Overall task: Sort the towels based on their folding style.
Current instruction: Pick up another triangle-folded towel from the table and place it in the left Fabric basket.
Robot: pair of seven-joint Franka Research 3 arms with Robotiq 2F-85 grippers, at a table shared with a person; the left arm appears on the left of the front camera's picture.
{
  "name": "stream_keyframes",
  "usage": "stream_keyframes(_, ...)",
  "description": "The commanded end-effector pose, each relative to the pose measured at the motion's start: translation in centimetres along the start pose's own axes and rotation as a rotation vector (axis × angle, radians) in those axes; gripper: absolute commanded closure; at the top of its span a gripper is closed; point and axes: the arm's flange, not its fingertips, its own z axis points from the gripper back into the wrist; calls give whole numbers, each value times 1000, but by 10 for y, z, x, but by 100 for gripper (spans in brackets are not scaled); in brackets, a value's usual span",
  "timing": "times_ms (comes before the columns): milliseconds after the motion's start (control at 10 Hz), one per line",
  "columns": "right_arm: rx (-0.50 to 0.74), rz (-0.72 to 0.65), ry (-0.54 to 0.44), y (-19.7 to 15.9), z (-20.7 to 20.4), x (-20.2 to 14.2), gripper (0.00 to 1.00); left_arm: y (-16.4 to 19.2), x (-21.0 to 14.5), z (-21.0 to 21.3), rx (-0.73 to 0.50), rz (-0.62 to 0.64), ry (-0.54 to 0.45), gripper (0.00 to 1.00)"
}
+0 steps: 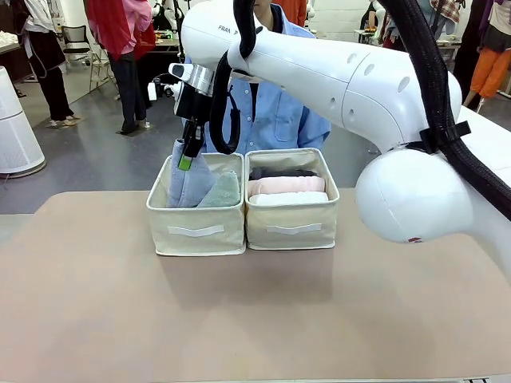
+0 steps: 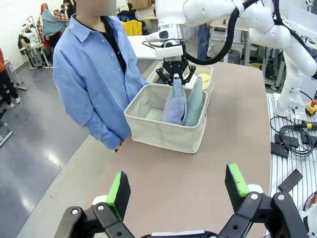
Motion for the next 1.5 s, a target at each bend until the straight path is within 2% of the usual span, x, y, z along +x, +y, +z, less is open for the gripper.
stream_keyframes(0, -11, -2, -28, -12, -13, 6, 82, -1, 0, 0, 13, -15, -23, 0)
stream_keyframes(400, -3, -34, -30, -25, -29, 6, 82, -1, 0, 0, 13, -15, -23, 0)
stream_keyframes(900, 68, -39, 18, -38, -58, 11, 82, -1, 0, 0, 13, -15, -23, 0)
stream_keyframes(1300, 80, -10, 29, -40, -64, 12, 82, -1, 0, 0, 13, -15, -23, 0)
stream_keyframes(1400, 82, -2, 24, -41, -65, 12, 61, -1, 0, 0, 13, -15, -23, 0)
